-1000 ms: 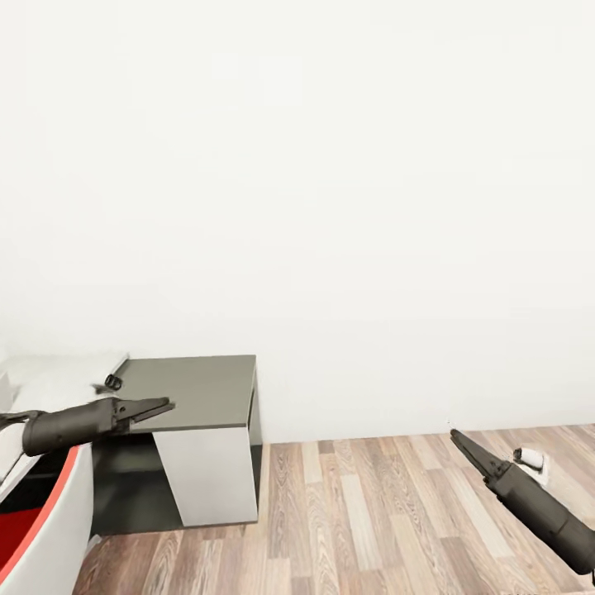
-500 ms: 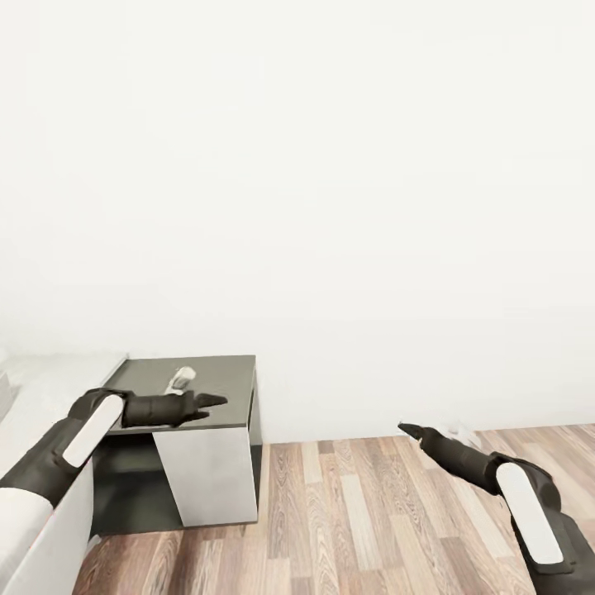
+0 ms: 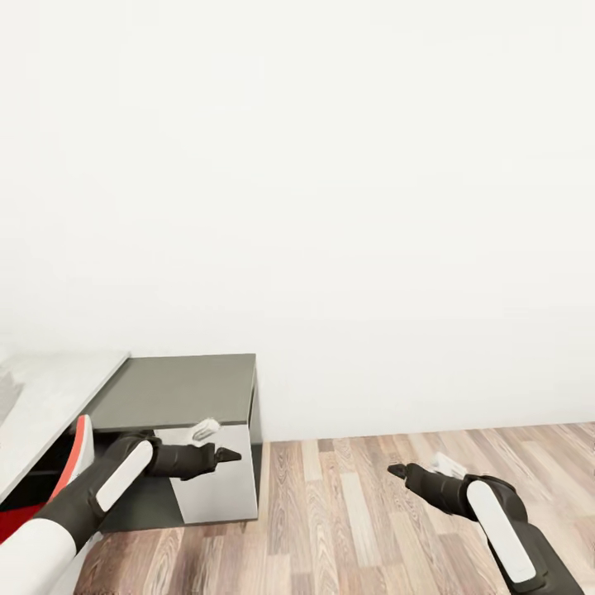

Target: Put all the toys in the child's room - the three board games (two on the bed and one on the table), the two jigsaw puzzles on the table, and the tennis ball on the table - inside the toy box on the table in the child's room.

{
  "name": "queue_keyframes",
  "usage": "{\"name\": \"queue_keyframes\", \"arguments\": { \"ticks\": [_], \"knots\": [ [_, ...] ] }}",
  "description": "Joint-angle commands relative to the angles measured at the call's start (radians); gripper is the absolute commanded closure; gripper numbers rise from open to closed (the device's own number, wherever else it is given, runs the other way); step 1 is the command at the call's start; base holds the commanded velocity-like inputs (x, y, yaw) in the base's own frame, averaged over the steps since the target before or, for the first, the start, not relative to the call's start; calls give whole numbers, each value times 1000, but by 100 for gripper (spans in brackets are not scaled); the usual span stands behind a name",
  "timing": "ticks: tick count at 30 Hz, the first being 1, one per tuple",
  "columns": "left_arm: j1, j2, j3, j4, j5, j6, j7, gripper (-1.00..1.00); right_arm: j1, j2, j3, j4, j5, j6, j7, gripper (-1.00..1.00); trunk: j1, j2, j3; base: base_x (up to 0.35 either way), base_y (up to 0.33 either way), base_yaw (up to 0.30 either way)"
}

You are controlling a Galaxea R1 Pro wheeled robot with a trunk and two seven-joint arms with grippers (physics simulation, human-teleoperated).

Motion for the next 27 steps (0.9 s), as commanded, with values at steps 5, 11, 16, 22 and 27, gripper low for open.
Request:
{"name": "queue_keyframes", "arguments": {
  "ticks": [5,11,16,22,27],
  "knots": [
    [8,-1,-7,10,-4,-18,0,-100,3,1,22,5,-9,-1,-13,-100,0,-2,-2,-283,0,0],
    [26,-7,-36,72,-6,-36,8,-100,3,2,57,93,2,-26,-14,-100,0,-2,-2,-326,0,0],
    [28,-51,-86,187,-12,-113,10,-100,2,3,140,219,64,-103,-18,-100,0,-2,-2,-320,0,0],
    [29,-92,-165,362,-61,-282,21,-100,2,4,232,364,122,-220,-19,-100,0,-2,-2,-131,0,0],
    [30,-146,-200,510,-102,-400,60,-100,3,3,299,439,132,-254,-19,-100,0,-2,-4,-25,0,0]
  ]
}}
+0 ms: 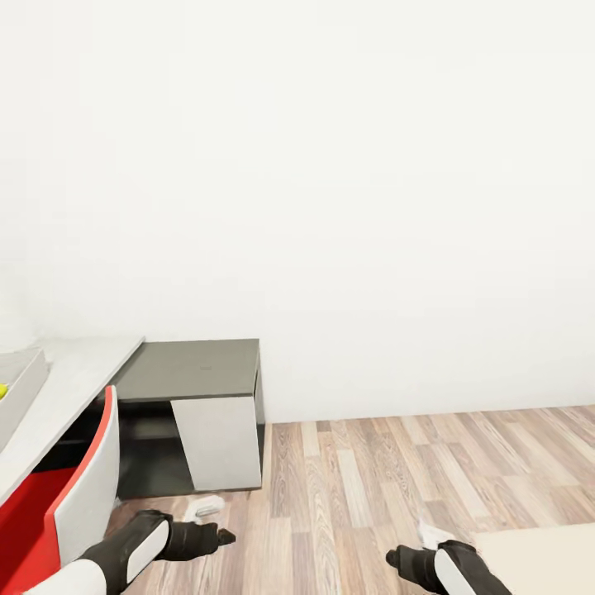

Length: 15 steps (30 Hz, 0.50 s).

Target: Put all the toys in the child's room - the three board games (two on the bed and one on the table), the two jigsaw puzzles on the table, and the tennis ball on the table - inside the toy box on the table in the child's room.

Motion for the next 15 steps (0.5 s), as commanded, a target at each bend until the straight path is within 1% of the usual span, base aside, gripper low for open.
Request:
{"name": "queue_keyframes", "arguments": {
  "ticks": [1,2,3,5,6,7,8,9,10,13,15],
  "knots": [
    [0,-16,-8,56,-5,-37,18,-100,-1,1,31,33,-9,-8,-10,-100,1,-3,-4,-9,0,0],
    [2,-24,-10,84,-9,-59,28,-100,-1,3,46,52,-8,-13,-10,-100,1,-3,-5,-7,0,0],
    [9,-40,-12,136,-14,-104,47,-100,-1,13,76,93,-6,-24,-10,-100,1,-3,-6,-4,0,-12],
    [18,-57,-14,180,-18,-148,65,-100,0,27,106,136,-4,-37,-10,-100,1,-3,-9,-3,0,-29],
    [31,-73,-15,215,-20,-190,82,-100,0,44,135,178,-4,-56,-11,-100,1,-3,-10,-2,0,-56],
    [40,-81,-16,228,-20,-208,91,-100,0,53,148,199,-4,-68,-11,-100,1,-3,-12,-1,0,-67],
    [62,-93,-16,247,-21,-239,109,-100,0,70,173,241,-4,-95,-11,-100,1,-3,-14,-1,0,-86],
    [120,-107,-17,268,-25,-278,159,-100,0,106,230,355,-5,-169,-11,-100,1,-3,-15,0,0,-112],
    [139,-109,-18,272,-25,-286,177,-100,0,117,247,403,-4,-195,-11,-100,1,-3,-17,0,0,-117],
    [164,-111,-18,276,-24,-293,200,-100,0,127,263,465,-4,-231,-10,-100,1,-3,-21,0,0,-120],
    [191,-113,-18,278,-25,-297,215,-100,0,134,272,509,-5,-263,-9,-100,1,-3,-24,0,0,-122]
  ]
}}
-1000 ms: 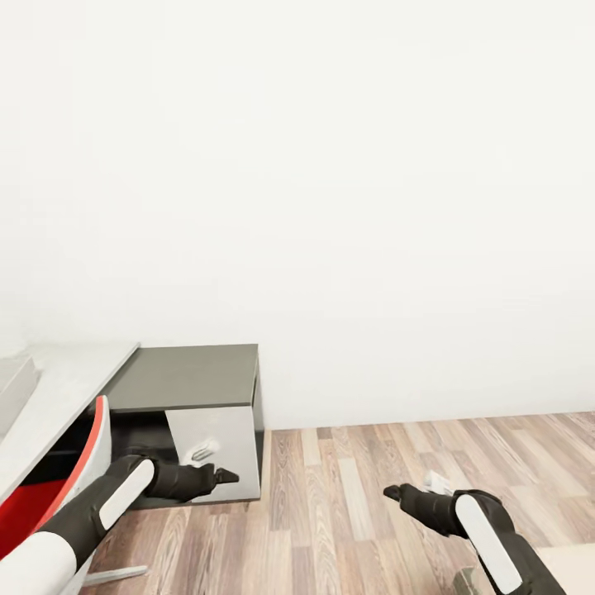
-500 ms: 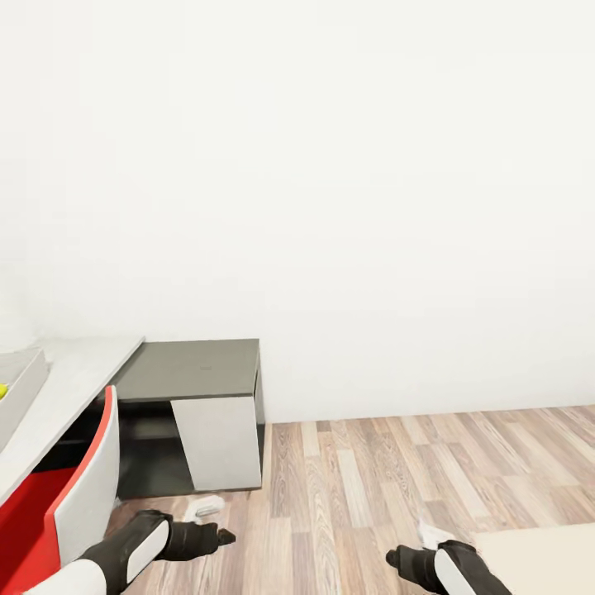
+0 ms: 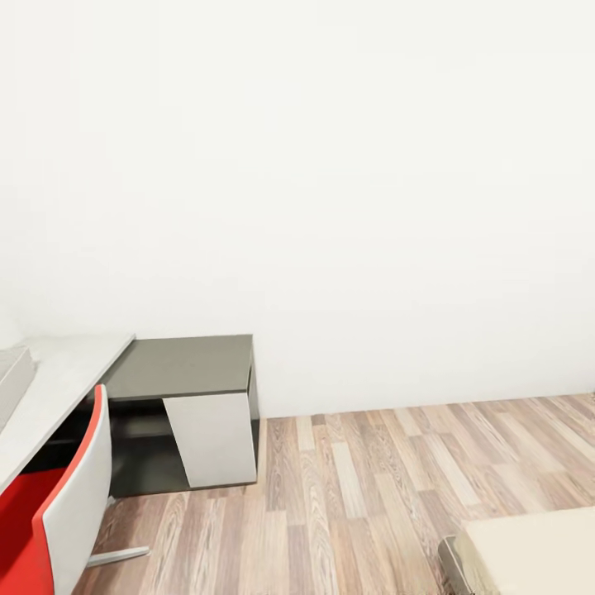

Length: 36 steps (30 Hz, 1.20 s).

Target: Put all the toys in the child's room - the three board games (two on the bed and one on the table), the two jigsaw puzzles on the table, and the tennis ball on the table - inside the toy box on the table in the child's room.

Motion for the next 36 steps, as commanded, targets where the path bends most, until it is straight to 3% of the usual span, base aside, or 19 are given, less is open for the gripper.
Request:
{"name": "queue_keyframes", "arguments": {
  "ticks": [1,10,13,14,20,25,30,36],
  "knots": [
    [8,0,-5,-1,7,4,2,-100,-1,1,11,7,-10,-5,-7,-100,1,-2,-4,0,0,-123],
    [75,-1,-6,2,7,-26,28,-100,6,28,20,89,-10,-60,-7,-100,1,-2,-18,0,0,-123],
    [100,-1,-7,3,7,-56,69,-100,15,38,21,123,-9,-95,-6,-100,1,-2,-22,0,0,-122],
    [127,-1,-6,3,8,-82,137,-100,22,48,21,153,-8,-127,-6,-100,1,-2,-24,0,0,-124],
    [162,-1,-6,4,9,-95,180,-100,41,54,22,168,-4,-141,-6,-100,1,-2,-31,0,0,-99],
    [183,-3,-6,5,11,-121,190,-100,57,60,33,171,30,-145,-7,-100,1,-2,-33,0,0,-25],
    [194,-9,-6,14,13,-150,194,-100,67,70,42,172,91,-164,-9,-100,1,-2,-34,0,0,42],
    [202,-40,-5,35,14,-159,202,-100,73,100,45,174,129,-192,-10,-100,1,-2,-37,0,0,213]
  ]
}}
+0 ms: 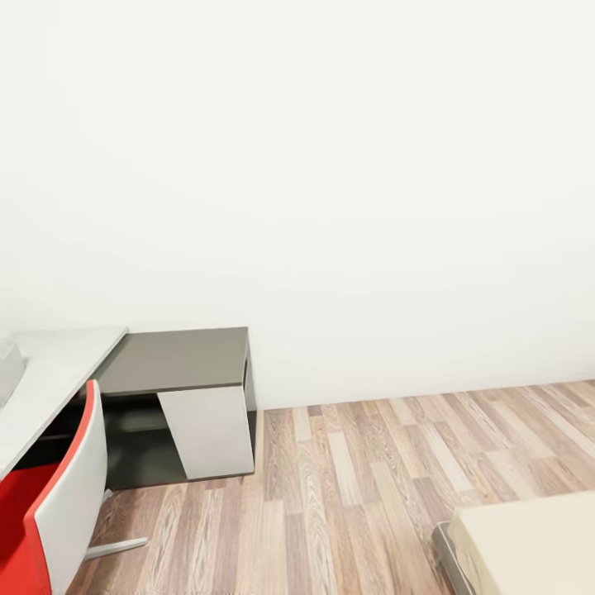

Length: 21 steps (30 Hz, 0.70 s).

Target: Put all the toys in the child's room - the three board games (two on the bed and one on the table), the two jigsaw puzzles on the table, and the tennis ball on the table - inside the toy box on the table in the child's room.

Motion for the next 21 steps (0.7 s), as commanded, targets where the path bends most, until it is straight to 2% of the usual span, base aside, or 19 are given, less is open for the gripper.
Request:
{"name": "queue_keyframes", "arguments": {
  "ticks": [1,9,21],
  "knots": [
    [1,-3,-8,-1,7,3,8,-100,0,1,9,-3,-5,5,-6,-100,1,-2,-3,0,0,250],
    [12,-16,-8,3,6,0,29,-100,0,2,9,-2,1,-2,-6,-100,1,-2,-9,0,0,220],
    [14,-15,-9,3,6,0,32,-100,-2,-6,9,-2,3,-4,-5,-100,1,-2,-10,0,0,29]
  ]
}}
